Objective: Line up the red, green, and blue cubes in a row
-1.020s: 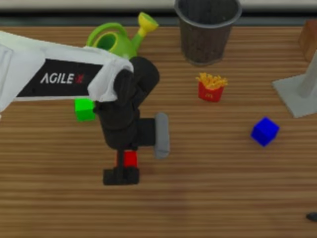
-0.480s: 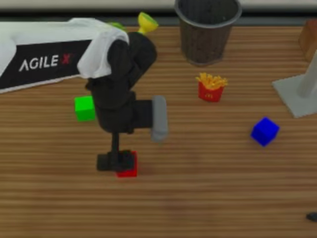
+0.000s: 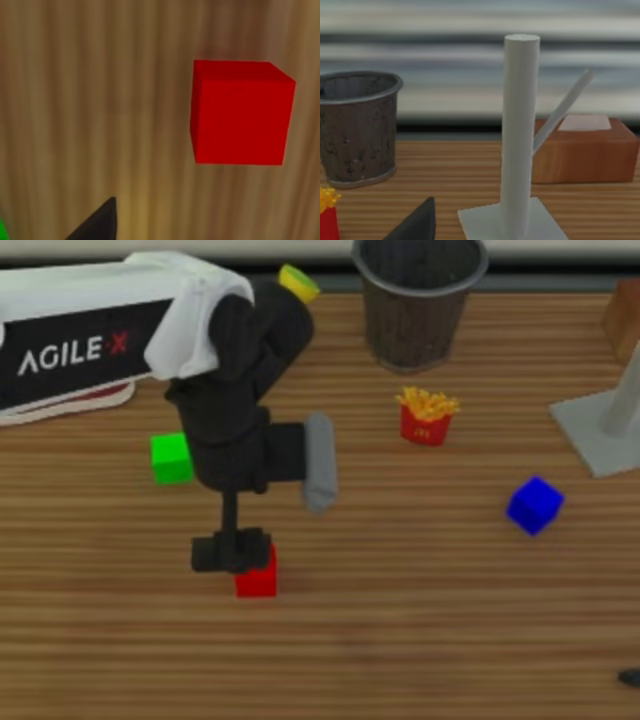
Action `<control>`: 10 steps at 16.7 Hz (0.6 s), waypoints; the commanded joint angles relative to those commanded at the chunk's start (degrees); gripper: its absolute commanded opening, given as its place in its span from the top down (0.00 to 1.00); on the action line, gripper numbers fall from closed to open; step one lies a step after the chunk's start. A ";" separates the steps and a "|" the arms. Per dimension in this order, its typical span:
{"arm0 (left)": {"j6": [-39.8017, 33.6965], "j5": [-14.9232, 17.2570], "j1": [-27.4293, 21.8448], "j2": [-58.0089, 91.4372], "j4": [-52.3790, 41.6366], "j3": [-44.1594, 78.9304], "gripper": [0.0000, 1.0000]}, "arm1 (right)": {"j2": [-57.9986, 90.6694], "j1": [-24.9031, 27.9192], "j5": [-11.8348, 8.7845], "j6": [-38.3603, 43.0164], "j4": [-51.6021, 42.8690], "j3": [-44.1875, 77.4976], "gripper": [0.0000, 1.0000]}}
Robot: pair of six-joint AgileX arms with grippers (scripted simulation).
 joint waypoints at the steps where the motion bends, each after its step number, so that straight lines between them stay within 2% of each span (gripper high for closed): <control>1: -1.24 -0.04 0.29 0.56 -0.26 0.81 0.00 | 0.00 0.00 0.00 0.00 0.00 0.00 0.00; 5: -11.88 -0.27 2.93 4.87 -2.36 6.96 0.00 | 0.00 0.00 0.00 0.00 0.00 0.00 0.00; 10: -34.50 -0.38 8.33 12.81 -6.61 17.14 0.00 | 0.00 0.00 0.00 0.00 0.00 0.00 0.00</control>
